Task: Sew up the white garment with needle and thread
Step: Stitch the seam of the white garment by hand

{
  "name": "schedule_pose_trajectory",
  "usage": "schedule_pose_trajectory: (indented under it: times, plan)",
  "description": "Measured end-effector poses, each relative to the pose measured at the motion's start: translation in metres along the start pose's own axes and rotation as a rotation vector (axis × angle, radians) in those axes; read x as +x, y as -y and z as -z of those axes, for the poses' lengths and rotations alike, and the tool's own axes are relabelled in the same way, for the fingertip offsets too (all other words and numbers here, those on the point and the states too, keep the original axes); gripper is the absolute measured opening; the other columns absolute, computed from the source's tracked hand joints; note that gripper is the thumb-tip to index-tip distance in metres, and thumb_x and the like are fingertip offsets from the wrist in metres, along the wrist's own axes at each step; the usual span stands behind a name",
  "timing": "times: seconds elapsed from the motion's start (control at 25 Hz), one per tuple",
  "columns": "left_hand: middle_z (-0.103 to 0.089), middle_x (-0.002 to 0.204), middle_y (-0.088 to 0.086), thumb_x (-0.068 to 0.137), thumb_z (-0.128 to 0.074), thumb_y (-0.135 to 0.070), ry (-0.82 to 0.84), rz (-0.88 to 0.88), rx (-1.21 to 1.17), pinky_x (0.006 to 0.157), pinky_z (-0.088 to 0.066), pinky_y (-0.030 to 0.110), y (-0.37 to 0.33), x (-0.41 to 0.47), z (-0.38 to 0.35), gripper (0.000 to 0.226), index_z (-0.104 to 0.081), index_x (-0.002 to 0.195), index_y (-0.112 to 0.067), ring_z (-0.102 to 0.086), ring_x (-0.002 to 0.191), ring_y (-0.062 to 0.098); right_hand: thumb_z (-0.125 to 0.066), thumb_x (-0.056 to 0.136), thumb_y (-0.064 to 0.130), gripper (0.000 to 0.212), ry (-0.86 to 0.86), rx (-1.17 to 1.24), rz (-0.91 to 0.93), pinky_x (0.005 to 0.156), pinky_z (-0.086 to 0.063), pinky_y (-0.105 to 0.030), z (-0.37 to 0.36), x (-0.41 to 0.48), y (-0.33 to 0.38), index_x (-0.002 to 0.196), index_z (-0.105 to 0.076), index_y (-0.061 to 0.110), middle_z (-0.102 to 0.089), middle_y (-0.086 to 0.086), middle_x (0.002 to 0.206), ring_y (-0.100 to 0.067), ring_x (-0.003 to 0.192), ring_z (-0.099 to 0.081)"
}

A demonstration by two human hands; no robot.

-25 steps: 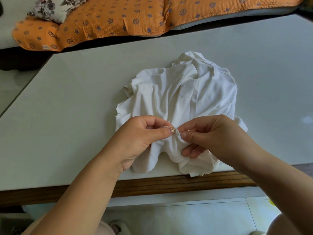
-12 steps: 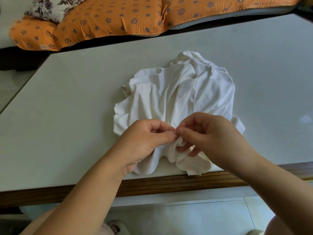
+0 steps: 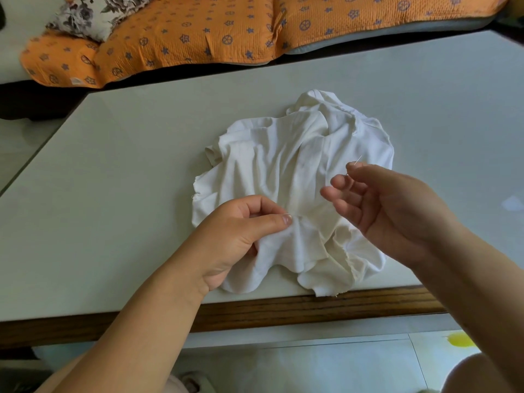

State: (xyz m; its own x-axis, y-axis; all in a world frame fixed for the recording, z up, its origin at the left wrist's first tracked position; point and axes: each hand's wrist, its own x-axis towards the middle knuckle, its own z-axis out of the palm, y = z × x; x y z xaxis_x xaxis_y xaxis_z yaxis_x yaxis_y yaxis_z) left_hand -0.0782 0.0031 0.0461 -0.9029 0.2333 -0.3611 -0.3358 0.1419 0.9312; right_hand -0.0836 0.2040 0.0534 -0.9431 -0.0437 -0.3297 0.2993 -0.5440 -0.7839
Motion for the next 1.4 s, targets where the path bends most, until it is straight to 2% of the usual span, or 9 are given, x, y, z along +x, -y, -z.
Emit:
schedule_pose_trajectory:
  times: [0.12,0.2,0.4,0.48,0.56,0.68,0.8,1.04,1.4]
  plan:
    - [-0.063,0.064,-0.008,0.075,-0.072,-0.02,0.005,-0.007,0.007,0.053,-0.043,0.013,0.0,0.0,0.001,0.005,-0.067,0.075,-0.017,-0.057,0.061,0.001,-0.046,0.1,0.003,0.011,-0.038,-0.056,0.101,0.073,-0.061,-0.034,0.003,0.003,-0.001,0.092,-0.053,0.006,-0.065,-0.011,0.07,-0.033,0.088,-0.074]
    - [-0.062,0.065,-0.008,0.077,-0.071,-0.019,0.004,-0.007,0.009,0.055,-0.043,0.015,-0.001,0.0,0.002,0.005,-0.068,0.074,-0.019,-0.057,0.061,0.002,-0.048,0.101,0.004,0.008,-0.115,-0.196,0.203,0.085,-0.059,-0.04,0.005,0.005,-0.002,0.096,-0.054,0.006,-0.068,-0.012,0.072,-0.031,0.092,-0.074]
    - [-0.063,0.066,-0.007,0.072,-0.072,-0.023,0.005,-0.008,-0.002,0.059,-0.043,0.018,-0.002,-0.001,0.003,0.005,-0.068,0.072,-0.02,-0.058,0.064,0.003,-0.052,0.1,0.011,0.01,-0.228,-0.42,0.36,0.094,-0.055,-0.036,0.009,0.007,-0.003,0.093,-0.057,0.014,-0.074,-0.007,0.078,-0.018,0.091,-0.074]
    - [-0.064,0.067,-0.007,0.075,-0.072,-0.022,0.003,-0.013,0.0,0.059,-0.044,0.018,-0.002,-0.001,0.003,0.004,-0.068,0.074,-0.02,-0.059,0.064,0.003,-0.052,0.1,0.011,0.01,-0.228,-0.442,0.371,0.092,-0.055,-0.037,0.01,0.007,-0.003,0.093,-0.057,0.015,-0.074,-0.007,0.077,-0.019,0.09,-0.075]
    - [-0.065,0.068,-0.007,0.073,-0.073,-0.023,0.0,-0.018,-0.006,0.057,-0.045,0.016,-0.002,-0.002,0.003,0.006,-0.069,0.075,-0.019,-0.06,0.064,0.003,-0.054,0.099,0.012,0.009,-0.17,-0.486,0.36,0.08,-0.058,-0.038,0.007,0.003,-0.002,0.092,-0.058,0.016,-0.072,-0.006,0.073,-0.022,0.084,-0.075]
    - [-0.067,0.069,-0.006,0.067,-0.074,-0.029,-0.019,-0.033,0.01,0.055,-0.044,0.013,-0.003,-0.003,0.003,0.011,-0.073,0.075,-0.021,-0.06,0.064,0.001,-0.057,0.096,0.013,0.007,0.107,-0.532,0.212,0.056,-0.052,-0.03,-0.001,-0.013,-0.004,0.09,-0.06,0.013,-0.071,-0.009,0.074,-0.025,0.073,-0.073]
    - [-0.067,0.072,-0.006,0.068,-0.075,-0.033,-0.026,-0.054,0.057,0.055,-0.043,0.013,-0.003,-0.003,0.005,0.017,-0.075,0.08,-0.022,-0.057,0.064,0.002,-0.057,0.095,0.02,0.01,0.299,-0.631,0.05,0.052,-0.052,-0.027,-0.008,-0.024,-0.014,0.091,-0.06,0.011,-0.074,-0.012,0.083,-0.028,0.071,-0.072]
    - [-0.069,0.072,-0.007,0.068,-0.073,-0.03,-0.011,-0.037,0.011,0.059,-0.045,0.012,-0.004,-0.003,0.006,0.021,-0.073,0.085,-0.018,-0.061,0.067,0.001,-0.06,0.096,0.022,0.013,0.281,-0.745,0.004,0.047,-0.051,-0.026,-0.008,-0.023,-0.024,0.094,-0.063,0.009,-0.071,-0.013,0.07,-0.025,0.059,-0.069]
    - [-0.068,0.069,-0.005,0.064,-0.074,-0.031,-0.023,-0.02,-0.003,0.057,-0.045,0.015,-0.005,-0.003,0.007,0.019,-0.076,0.08,-0.02,-0.057,0.064,0.002,-0.055,0.097,0.009,0.008,0.291,-0.781,-0.009,0.048,-0.051,-0.027,-0.009,-0.023,-0.023,0.098,-0.063,0.011,-0.07,-0.012,0.067,-0.026,0.058,-0.07]
